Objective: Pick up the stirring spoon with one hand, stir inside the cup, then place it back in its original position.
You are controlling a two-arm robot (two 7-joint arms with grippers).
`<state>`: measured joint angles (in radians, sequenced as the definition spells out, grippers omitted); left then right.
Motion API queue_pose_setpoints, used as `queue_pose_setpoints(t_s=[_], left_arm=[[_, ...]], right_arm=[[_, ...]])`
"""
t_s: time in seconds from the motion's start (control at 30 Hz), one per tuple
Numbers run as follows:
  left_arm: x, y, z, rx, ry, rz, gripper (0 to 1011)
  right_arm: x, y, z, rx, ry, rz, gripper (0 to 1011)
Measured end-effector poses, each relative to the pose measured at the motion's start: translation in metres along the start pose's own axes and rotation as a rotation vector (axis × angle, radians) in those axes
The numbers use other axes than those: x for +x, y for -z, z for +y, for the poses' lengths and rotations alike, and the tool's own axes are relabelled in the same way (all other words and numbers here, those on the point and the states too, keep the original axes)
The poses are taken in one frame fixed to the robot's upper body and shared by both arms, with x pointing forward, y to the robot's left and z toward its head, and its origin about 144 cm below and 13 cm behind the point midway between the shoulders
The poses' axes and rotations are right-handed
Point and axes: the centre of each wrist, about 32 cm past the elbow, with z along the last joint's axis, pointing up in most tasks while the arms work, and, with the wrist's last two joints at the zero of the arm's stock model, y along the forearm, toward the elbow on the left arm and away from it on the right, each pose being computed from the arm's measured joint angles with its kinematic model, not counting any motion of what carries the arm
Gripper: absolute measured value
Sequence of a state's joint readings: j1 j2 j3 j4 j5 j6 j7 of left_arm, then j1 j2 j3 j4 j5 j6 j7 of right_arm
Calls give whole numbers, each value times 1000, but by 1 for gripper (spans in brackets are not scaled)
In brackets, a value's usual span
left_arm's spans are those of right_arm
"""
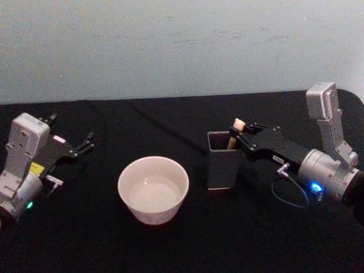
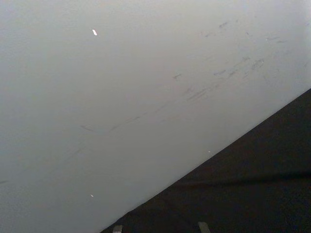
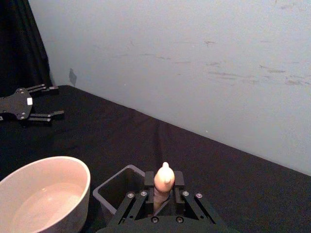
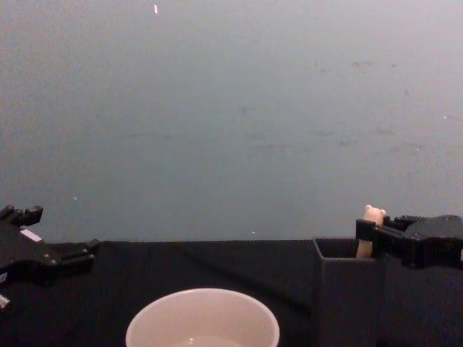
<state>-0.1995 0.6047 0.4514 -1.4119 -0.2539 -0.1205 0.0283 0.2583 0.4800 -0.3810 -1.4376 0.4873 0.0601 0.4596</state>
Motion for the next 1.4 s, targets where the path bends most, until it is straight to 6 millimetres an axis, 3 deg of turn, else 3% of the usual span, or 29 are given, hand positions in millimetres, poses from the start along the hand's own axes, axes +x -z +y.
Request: queue_pose_setpoints(t_s=[0.77, 1.4], left_arm=[[0, 0, 0, 0, 0, 0, 1001], [0, 0, 0, 0, 0, 0, 1001]], right_arm=[[2, -7, -2, 10, -13, 40, 224], [9, -48, -12, 139, -26, 121, 224]])
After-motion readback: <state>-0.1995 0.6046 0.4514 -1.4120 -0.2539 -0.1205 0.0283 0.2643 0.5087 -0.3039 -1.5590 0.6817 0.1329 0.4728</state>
